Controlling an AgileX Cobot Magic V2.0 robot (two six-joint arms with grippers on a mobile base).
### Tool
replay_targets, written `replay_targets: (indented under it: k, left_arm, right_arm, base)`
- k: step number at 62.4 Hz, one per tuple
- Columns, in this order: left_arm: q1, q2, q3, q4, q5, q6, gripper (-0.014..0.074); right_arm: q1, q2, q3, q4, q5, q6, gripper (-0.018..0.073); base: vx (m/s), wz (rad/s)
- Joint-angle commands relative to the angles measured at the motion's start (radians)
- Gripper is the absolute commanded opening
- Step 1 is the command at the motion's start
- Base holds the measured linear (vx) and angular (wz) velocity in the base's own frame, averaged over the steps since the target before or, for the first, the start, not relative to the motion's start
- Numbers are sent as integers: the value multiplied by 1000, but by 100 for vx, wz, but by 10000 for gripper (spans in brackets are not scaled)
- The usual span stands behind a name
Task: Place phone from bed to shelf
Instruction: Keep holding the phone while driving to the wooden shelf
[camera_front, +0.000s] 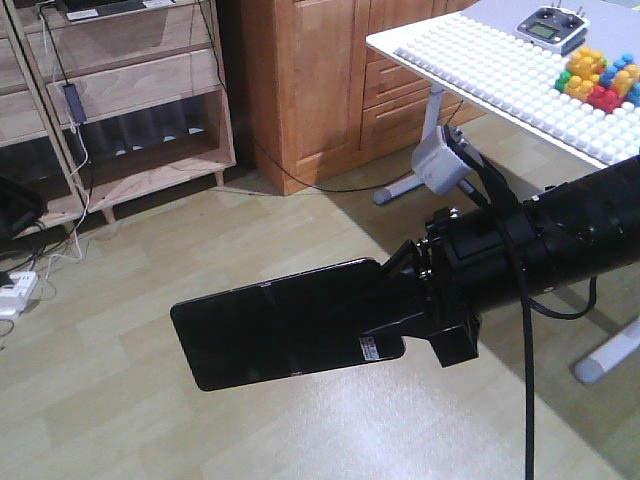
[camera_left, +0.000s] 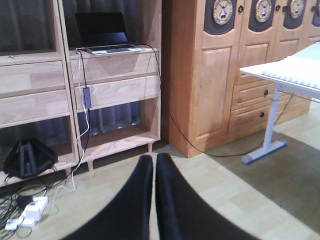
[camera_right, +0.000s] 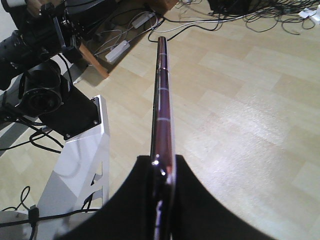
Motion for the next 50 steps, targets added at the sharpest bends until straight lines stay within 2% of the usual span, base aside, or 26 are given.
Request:
replay_targets:
  k: [1, 50]
  left_arm:
    - [-4, -13, -21, -9, -72, -6, 1]
    - [-4, -13, -21, -9, -72, -6, 1]
  right_arm:
    - [-2, -34, -25, 87, 76, -10, -2]
    - [-2, -34, -25, 87, 76, -10, -2]
  base:
    - [49, 3]
    - [48, 3]
